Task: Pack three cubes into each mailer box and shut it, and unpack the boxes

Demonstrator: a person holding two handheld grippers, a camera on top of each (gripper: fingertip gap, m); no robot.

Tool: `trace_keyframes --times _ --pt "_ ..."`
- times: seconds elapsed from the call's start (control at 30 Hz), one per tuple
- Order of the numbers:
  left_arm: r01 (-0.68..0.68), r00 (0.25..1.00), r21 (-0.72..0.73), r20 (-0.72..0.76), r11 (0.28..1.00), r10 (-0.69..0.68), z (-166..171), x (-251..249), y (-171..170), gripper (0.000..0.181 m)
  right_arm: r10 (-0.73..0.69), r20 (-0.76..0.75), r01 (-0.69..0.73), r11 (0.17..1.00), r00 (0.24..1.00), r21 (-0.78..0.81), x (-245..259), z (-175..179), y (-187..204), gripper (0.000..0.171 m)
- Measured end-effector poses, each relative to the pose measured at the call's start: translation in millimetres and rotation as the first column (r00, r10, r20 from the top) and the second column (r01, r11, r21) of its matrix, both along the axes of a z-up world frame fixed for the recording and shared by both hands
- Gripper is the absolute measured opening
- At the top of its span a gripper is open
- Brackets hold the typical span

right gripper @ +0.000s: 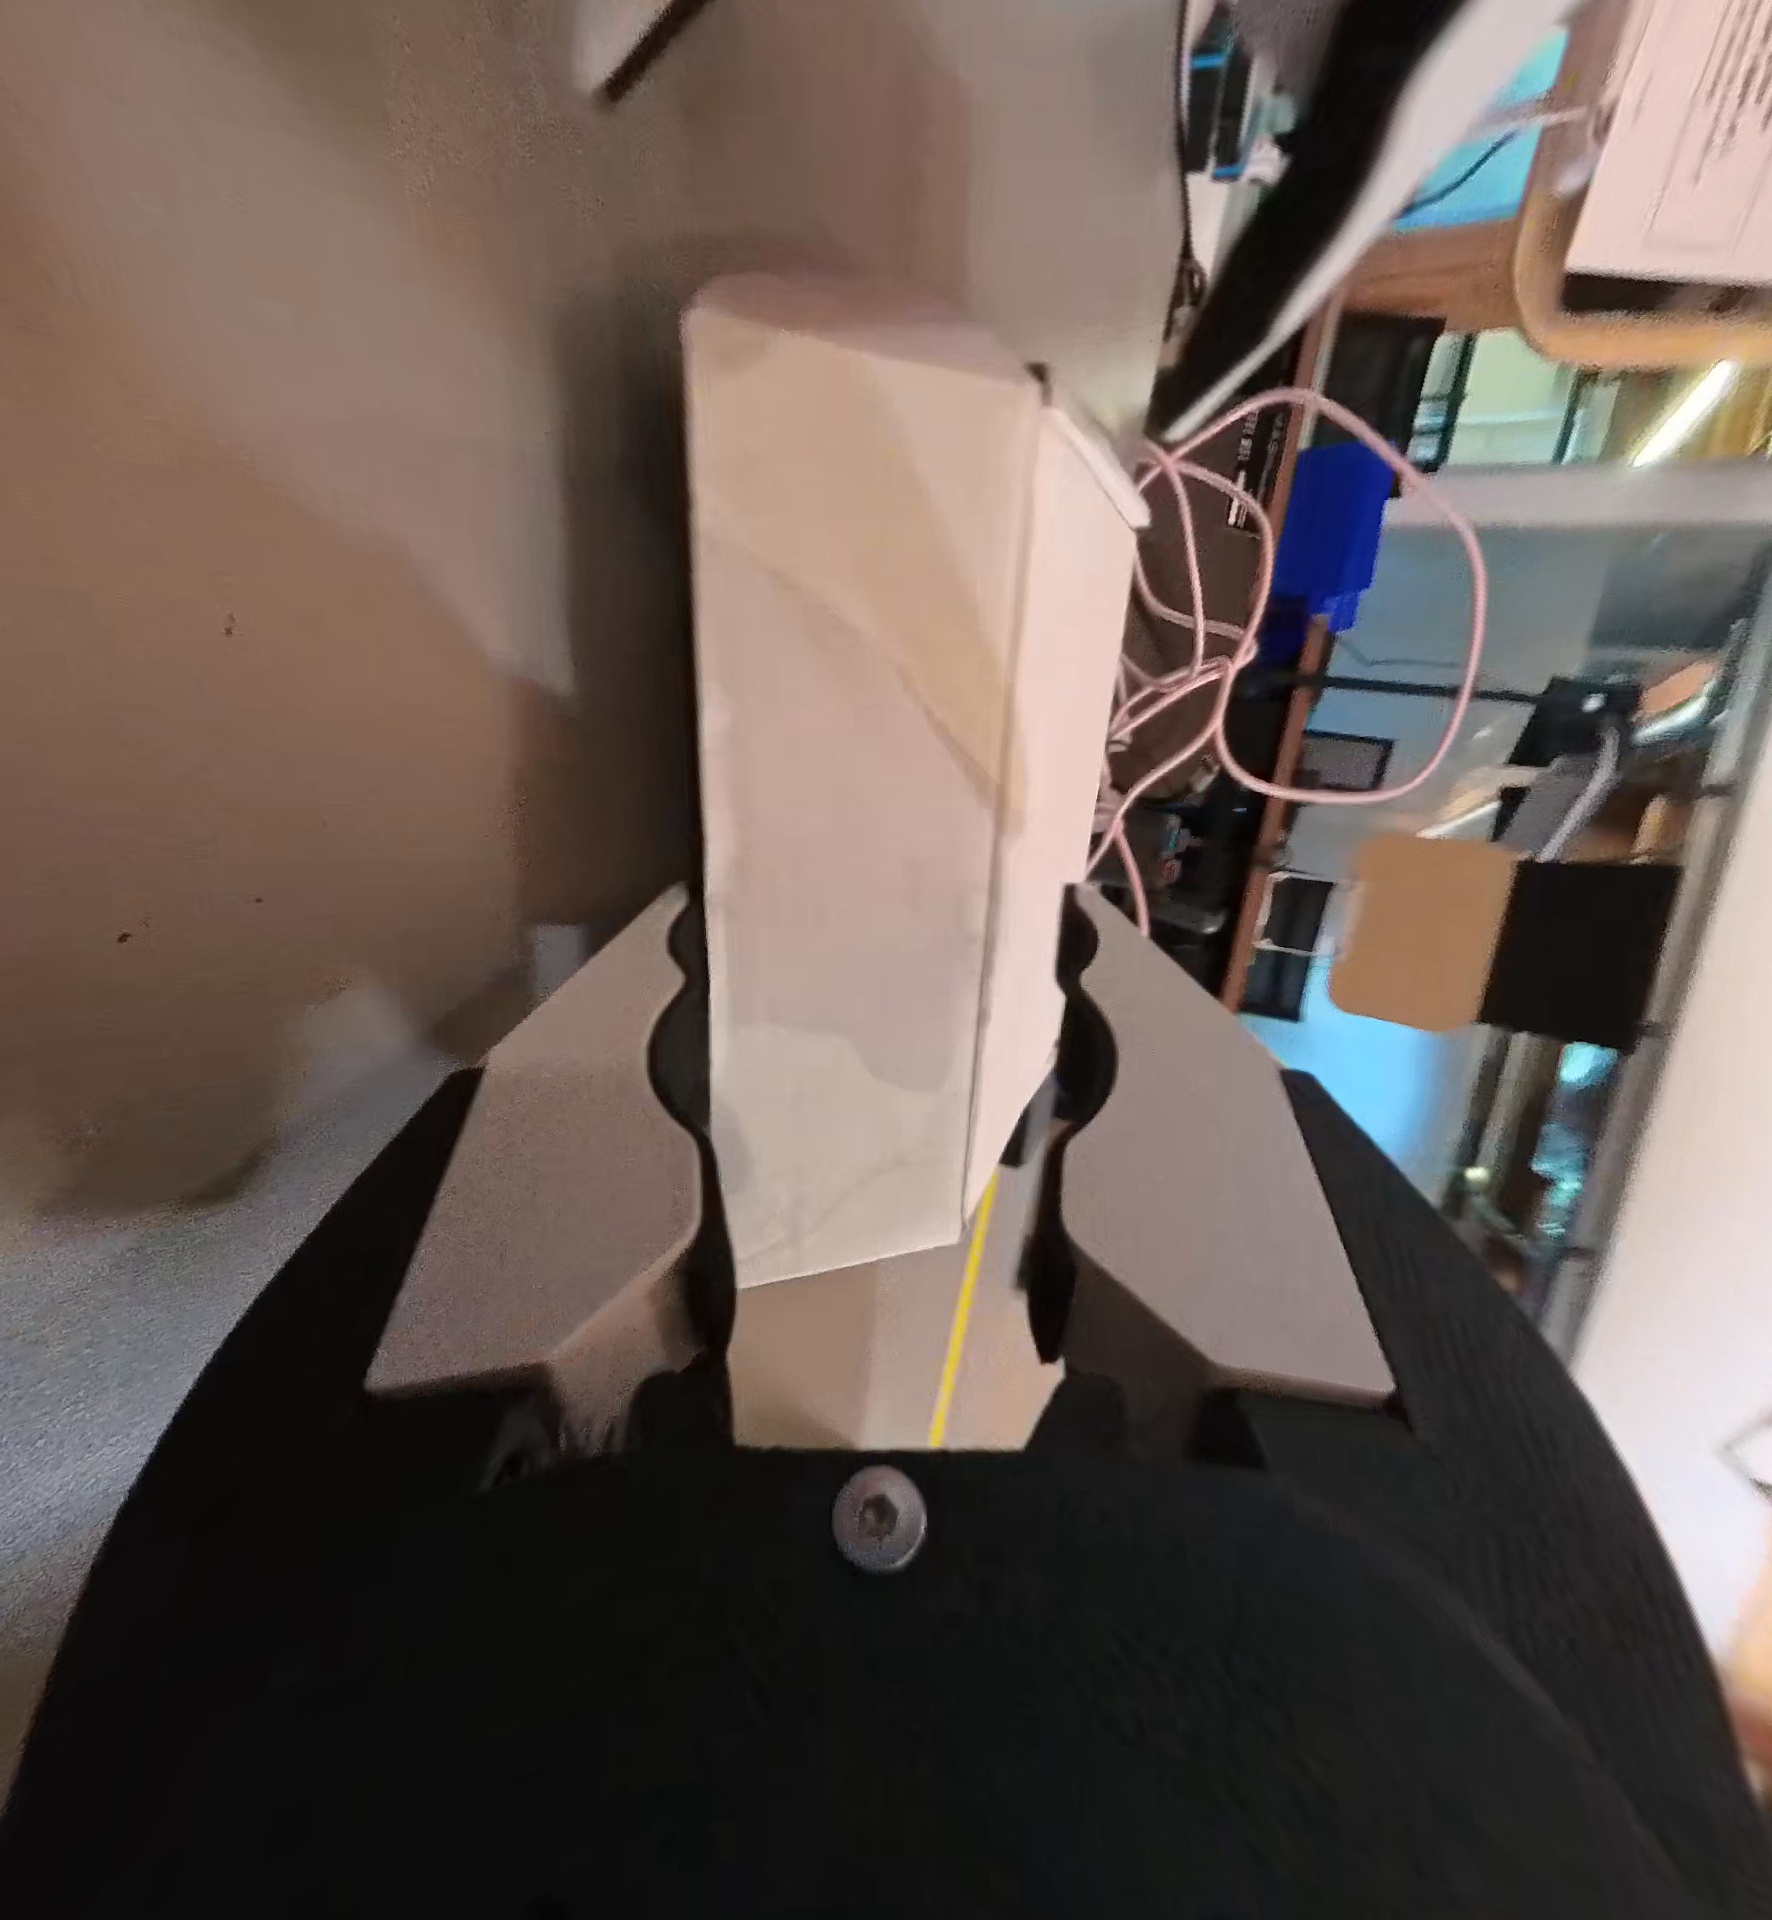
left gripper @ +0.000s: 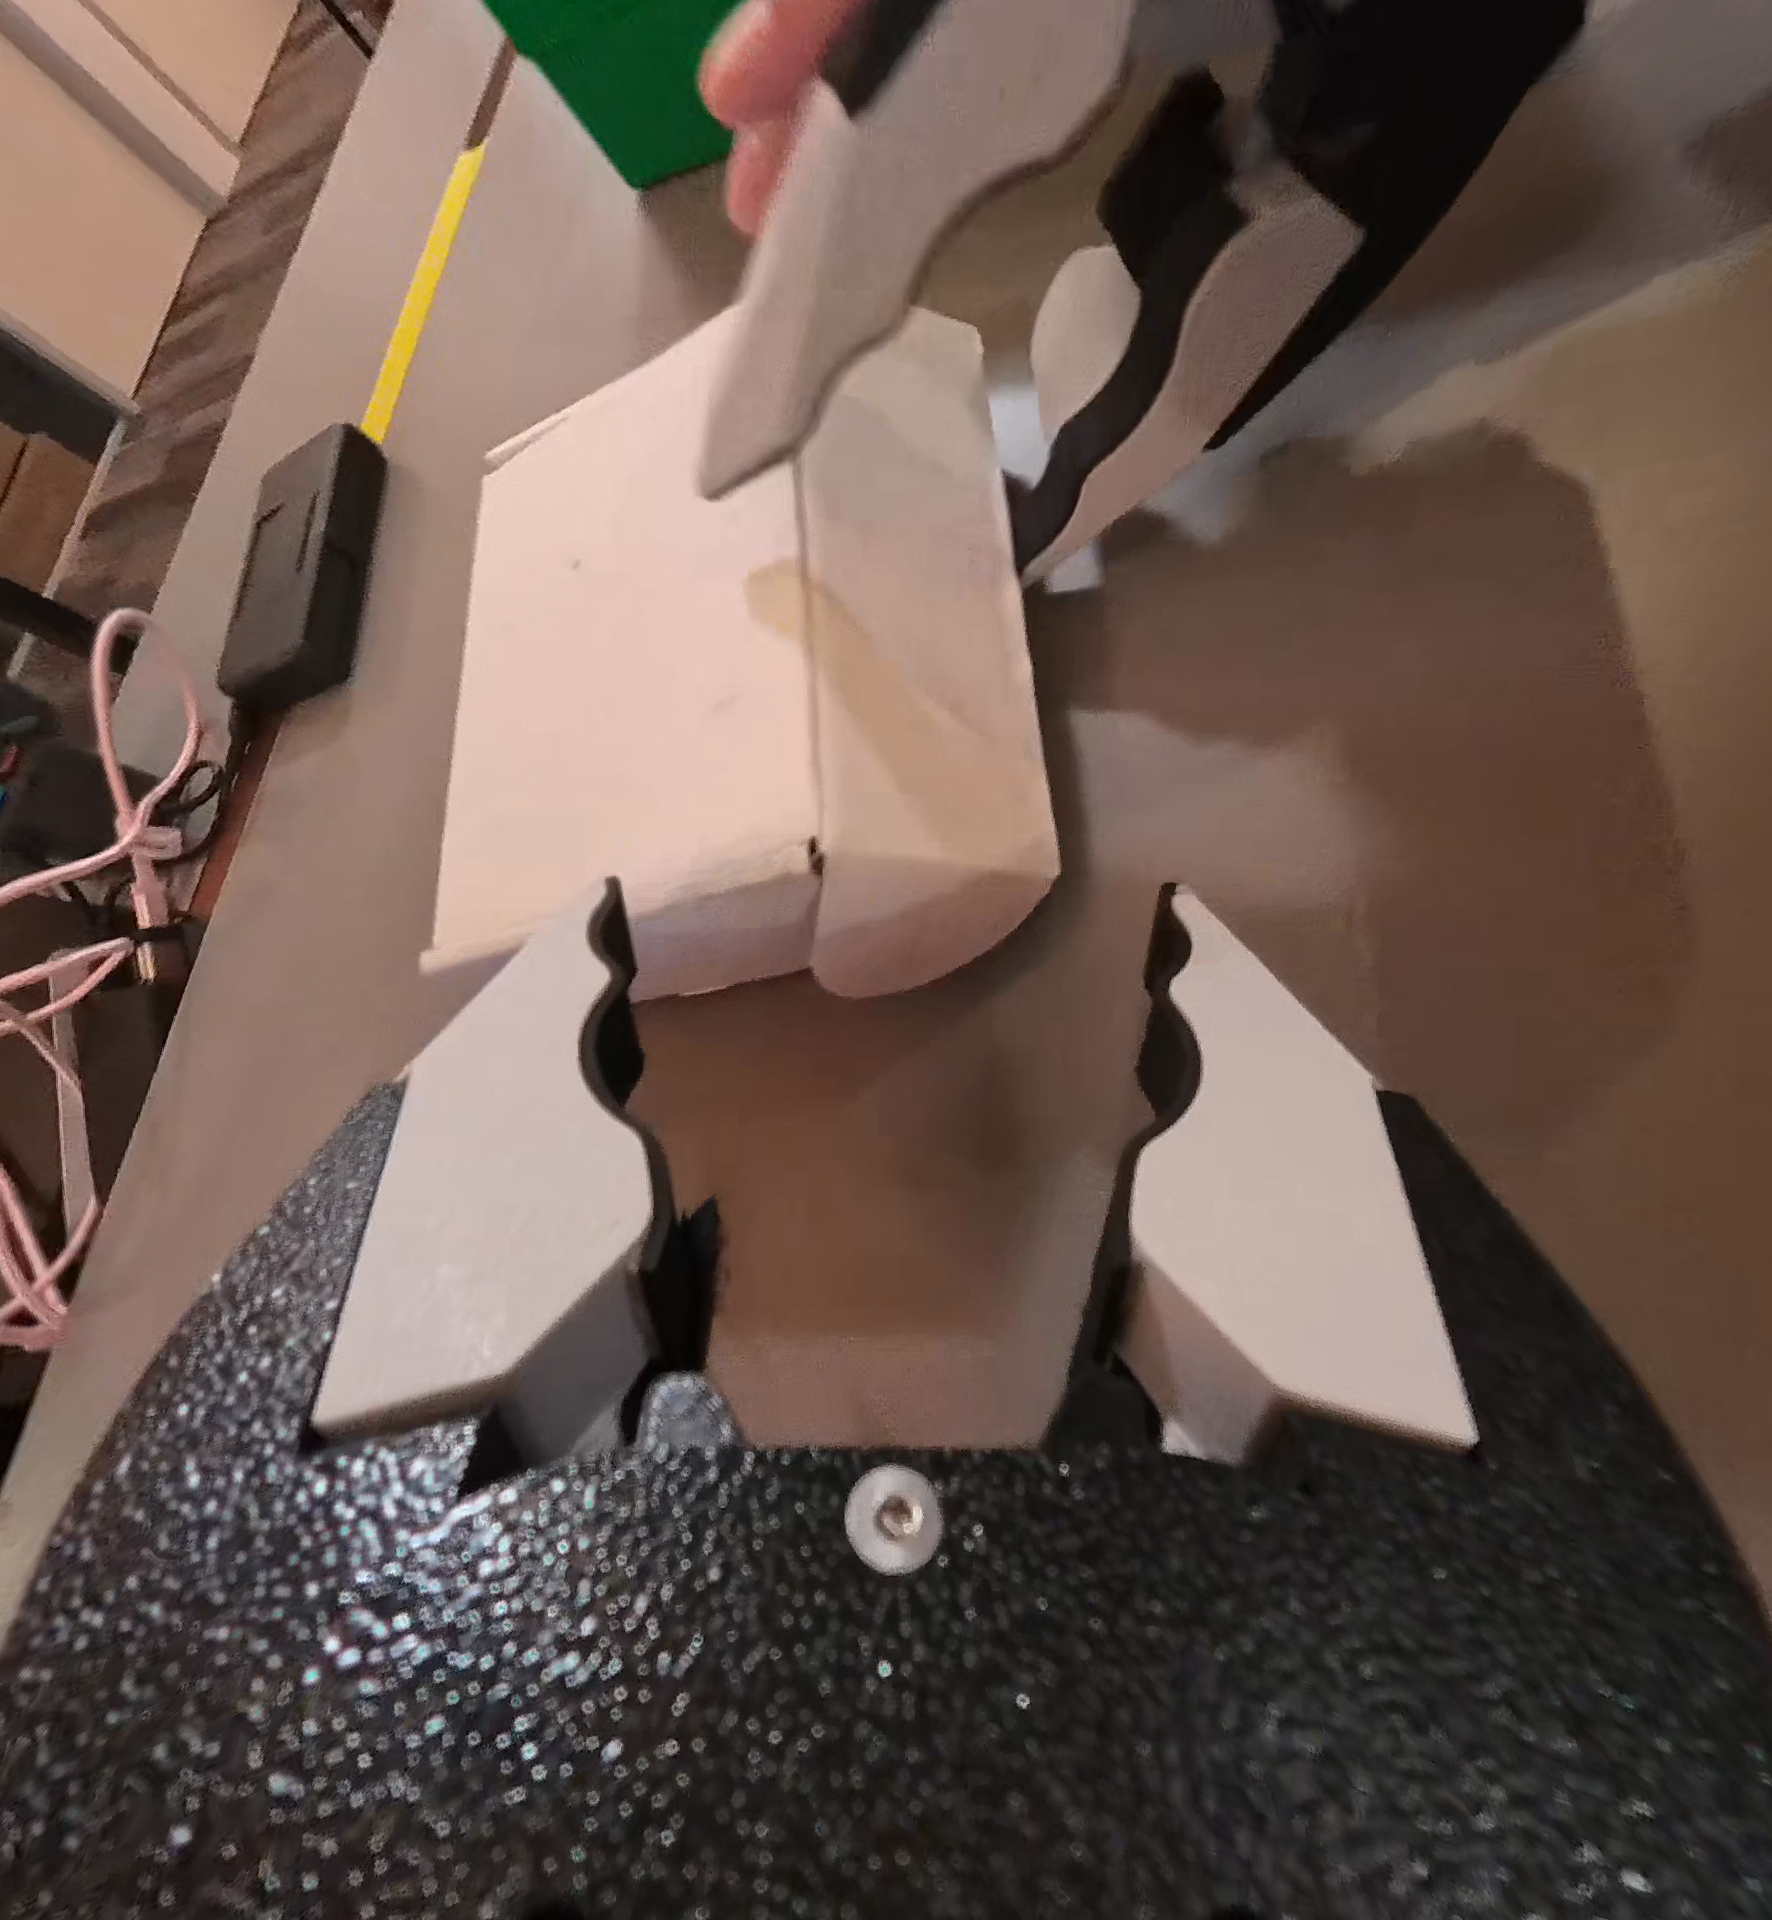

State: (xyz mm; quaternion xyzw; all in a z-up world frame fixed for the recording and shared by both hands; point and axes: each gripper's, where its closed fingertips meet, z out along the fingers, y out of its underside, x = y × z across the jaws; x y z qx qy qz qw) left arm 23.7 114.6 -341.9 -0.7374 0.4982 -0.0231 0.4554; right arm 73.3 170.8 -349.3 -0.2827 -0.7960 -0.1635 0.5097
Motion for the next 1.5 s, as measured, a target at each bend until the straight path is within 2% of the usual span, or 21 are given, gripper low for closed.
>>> trace_keyframes --times 0.03,0.1,0.2,0.23,0.27,0.37,0.43,0.57,0.8,0.9,0.97,1.03,1.1,1.17,1.2,1.23,1.3,1.4,1.5 --pt "-0.008 1.0 0.001 0.021 1.0 0.008 2.4 -4.1 -0.2 0.1 0.01 0.017 -0.011 0.999 1.0 0.052 -1.3 -1.7 1.0 0.056" --pt "-0.024 0.998 0.013 0.05 1.0 0.024 6.1 -11.8 0.3 0.102 0.011 0.021 -0.014 0.989 1.0 0.145 -3.3 -1.0 4.9 0.052" --pt "-0.051 0.998 0.063 0.03 0.997 0.05 6.5 -23.1 5.7 0.108 0.036 -0.059 -0.031 0.996 0.998 0.083 -5.9 7.0 -1.8 0.042" --pt "-0.063 0.998 0.101 -0.01 0.993 0.064 5.4 -28.2 9.6 0.11 0.05 -0.114 -0.045 0.998 0.992 0.046 -7.0 15.6 -6.3 0.021" --pt "-0.067 0.995 0.147 -0.059 0.987 0.076 4.4 -32.7 13.8 0.113 0.06 -0.173 -0.057 0.998 0.983 0.022 -7.9 27.1 -9.0 0.007" --pt "-0.005 0.974 0.35 -0.211 0.937 0.084 10.1 -37.7 29.7 0.115 0.037 -0.193 -0.052 0.996 0.98 -0.074 -7.3 37.4 -6.8 0.008" --pt "0.028 0.957 0.425 -0.272 0.905 0.098 11.0 -41.1 38.9 0.113 0.042 -0.176 -0.056 0.996 0.984 -0.073 -8.0 37.4 -4.5 0.007" --pt "0.042 0.964 0.443 -0.253 0.896 0.08 7.7 -39.1 46.3 0.11 0.071 -0.121 -0.074 0.997 0.99 -0.014 -8.5 27.4 -5.3 0.003" --pt "0.116 0.912 0.505 -0.396 0.855 0.11 3.0 -47.5 54.8 0.088 0.062 -0.089 -0.072 0.99 0.994 -0.117 -8.4 21.9 -5.8 0.004" --pt "0.107 0.92 0.505 -0.378 0.857 0.108 1.9 -49.0 56.1 0.085 0.086 -0.066 -0.094 0.986 0.994 -0.14 -7.7 21.8 -6.2 0.005" --pt "0.095 0.928 0.494 -0.357 0.864 0.102 1.2 -50.2 55.7 0.084 0.1 -0.026 -0.103 0.98 0.995 -0.17 -3.9 13.8 -9.3 0.019" --pt "0.104 0.929 0.486 -0.358 0.868 0.089 -0.1 -50.4 54.3 0.081 0.131 -0.029 -0.134 0.967 0.991 -0.218 -0.6 10.1 -18.4 0.053" --pt "0.111 0.935 0.468 -0.349 0.877 0.068 -1.9 -48.9 51.7 0.078 0.115 -0.114 -0.148 0.925 0.987 -0.35 3.7 18.2 -25.9 0.072" --pt "0.06 0.966 0.384 -0.254 0.921 0.043 -4.2 -47.0 47.2 0.082 0.025 -0.251 -0.167 0.809 0.968 -0.563 9.9 35.2 -27.6 0.088" --pt "0.024 0.985 0.299 -0.169 0.954 0.028 -5.6 -45.2 42.3 0.09 -0.047 -0.322 -0.19 0.724 0.946 -0.663 12.9 45.1 -24.9 0.098" --pt "-0.006 0.996 0.21 -0.084 0.978 0.024 -6.2 -44.3 37.4 0.107 -0.122 -0.371 -0.219 0.626 0.92 -0.748 15.9 51.9 -21.5 0.104" --pt "-0.051 0.997 0.069 0.056 0.996 0.047 -6.0 -44.8 31.9 0.121 -0.259 -0.367 -0.226 0.447 0.893 -0.865 20.9 49.3 -12.9 0.122" --pt "-0.065 0.988 -0.055 0.136 0.996 0.072 -15.0 -45.0 32.1 0.132 -0.387 -0.262 -0.129 0.337 0.884 -0.933 25.4 23.6 1.2 0.138" --pt "-0.053 0.984 -0.151 0.16 0.987 0.077 -29.0 -37.7 36.4 0.139 -0.411 -0.161 -0.057 0.254 0.897 -0.966 22.4 -0.9 1.6 0.144"
